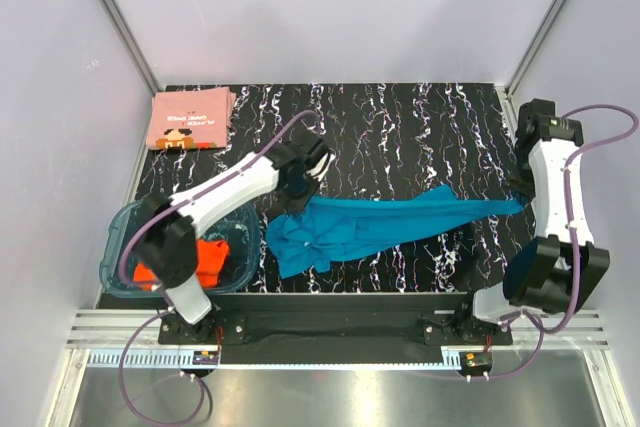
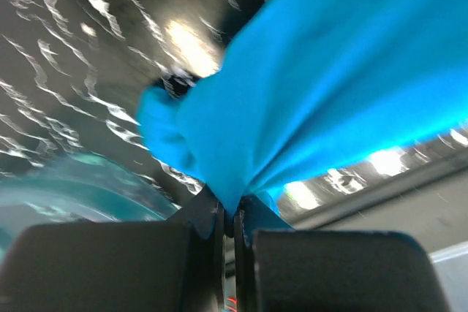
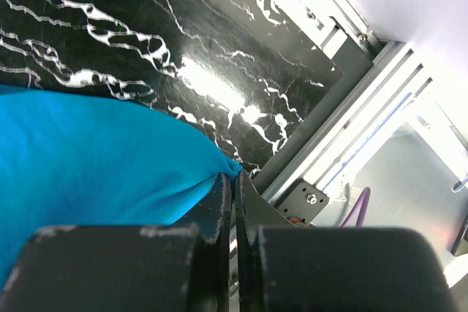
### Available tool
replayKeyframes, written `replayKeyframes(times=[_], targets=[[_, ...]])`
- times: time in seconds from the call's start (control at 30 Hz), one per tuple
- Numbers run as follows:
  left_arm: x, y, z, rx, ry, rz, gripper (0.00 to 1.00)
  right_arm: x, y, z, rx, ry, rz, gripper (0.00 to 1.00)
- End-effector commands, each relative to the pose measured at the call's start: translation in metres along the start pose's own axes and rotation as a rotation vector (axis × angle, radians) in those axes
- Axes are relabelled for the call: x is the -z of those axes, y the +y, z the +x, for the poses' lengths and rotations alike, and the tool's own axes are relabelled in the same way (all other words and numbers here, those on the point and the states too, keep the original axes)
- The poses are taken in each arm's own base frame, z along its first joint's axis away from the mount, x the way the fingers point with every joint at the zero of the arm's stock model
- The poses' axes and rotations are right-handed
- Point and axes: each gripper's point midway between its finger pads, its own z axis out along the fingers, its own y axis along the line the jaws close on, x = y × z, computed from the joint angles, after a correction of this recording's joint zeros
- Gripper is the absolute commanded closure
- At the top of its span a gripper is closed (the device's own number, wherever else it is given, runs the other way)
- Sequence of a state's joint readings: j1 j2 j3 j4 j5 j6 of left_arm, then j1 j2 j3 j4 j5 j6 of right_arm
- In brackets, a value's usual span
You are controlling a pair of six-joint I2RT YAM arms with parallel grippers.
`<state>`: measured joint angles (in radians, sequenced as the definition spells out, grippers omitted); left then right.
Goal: Fold and stack the t-shirts
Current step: Flatten the tshirt out
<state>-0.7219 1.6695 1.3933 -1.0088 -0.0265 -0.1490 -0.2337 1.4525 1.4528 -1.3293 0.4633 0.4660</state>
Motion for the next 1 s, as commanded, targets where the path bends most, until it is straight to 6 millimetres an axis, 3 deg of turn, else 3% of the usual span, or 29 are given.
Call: replayKeyframes(times=[0.0, 0.13, 0.2, 0.23, 0.27, 0.3, 0.33, 0.43, 0.5, 0.53, 0.57, 0.6, 0.63, 0.67, 0.7, 0.73, 0.77, 0.9, 0.97], targets=[[0.011, 0.031, -0.029, -0.060, -0.040, -0.171, 1.00, -0.006, 0.008, -0.029, -0.021, -0.052, 0.014, 1.00], [-0.009, 0.069, -0.052, -0.085, -0.013, -0.380, 1.00, -0.017, 0.035, -0.043, -0.007, -0.010, -0.029, 1.00], [-0.004, 0.100, -0.069, 0.006, -0.037, -0.500, 0.97, -0.027, 0.050, -0.042, 0.007, 0.039, -0.049, 1.00], [-0.003, 0.108, -0.071, 0.028, -0.023, -0.531, 0.91, -0.028, 0.055, -0.045, 0.005, 0.046, -0.064, 1.00], [-0.004, 0.119, -0.076, 0.051, -0.024, -0.588, 0.77, -0.035, 0.062, -0.043, 0.015, 0.076, -0.069, 1.00], [-0.001, 0.122, -0.082, 0.057, -0.042, -0.597, 0.70, -0.036, 0.068, -0.041, 0.018, 0.093, -0.088, 1.00], [0.003, 0.125, -0.089, 0.071, -0.062, -0.603, 0.51, -0.037, 0.071, -0.042, 0.018, 0.100, -0.094, 1.00], [0.010, 0.119, -0.089, 0.077, -0.095, -0.596, 0.37, -0.044, 0.077, -0.037, 0.025, 0.126, -0.104, 1.00], [0.032, 0.101, -0.091, 0.082, -0.167, -0.512, 0.38, -0.045, 0.079, -0.034, 0.030, 0.134, -0.113, 1.00], [0.031, 0.091, -0.084, 0.078, -0.179, -0.456, 0.49, -0.046, 0.081, -0.032, 0.029, 0.135, -0.118, 1.00], [0.029, 0.063, -0.080, 0.063, -0.196, -0.286, 0.57, -0.046, 0.082, -0.031, 0.033, 0.136, -0.122, 1.00], [0.052, 0.045, -0.076, 0.056, -0.274, -0.181, 0.60, -0.045, 0.084, -0.029, 0.039, 0.139, -0.131, 1.00], [0.039, 0.030, -0.065, 0.053, -0.272, -0.098, 0.61, -0.044, 0.087, -0.027, 0.046, 0.138, -0.141, 1.00], [0.038, -0.002, -0.054, 0.034, -0.258, 0.091, 0.64, -0.043, 0.089, -0.025, 0.051, 0.139, -0.149, 1.00], [0.040, -0.015, -0.047, 0.030, -0.257, 0.167, 0.66, -0.042, 0.092, -0.023, 0.054, 0.140, -0.161, 1.00], [0.034, -0.024, -0.040, 0.048, -0.233, 0.209, 0.69, -0.043, 0.096, -0.020, 0.065, 0.138, -0.165, 1.00], [0.018, -0.032, -0.018, 0.065, -0.157, 0.257, 0.71, -0.040, 0.099, -0.017, 0.079, 0.132, -0.174, 1.00], [-0.008, -0.052, 0.010, 0.071, -0.060, 0.372, 0.77, -0.039, 0.106, -0.008, 0.082, 0.144, -0.218, 1.00], [-0.007, -0.067, 0.006, 0.044, -0.089, 0.467, 0.76, -0.039, 0.108, -0.007, 0.085, 0.144, -0.236, 1.00]])
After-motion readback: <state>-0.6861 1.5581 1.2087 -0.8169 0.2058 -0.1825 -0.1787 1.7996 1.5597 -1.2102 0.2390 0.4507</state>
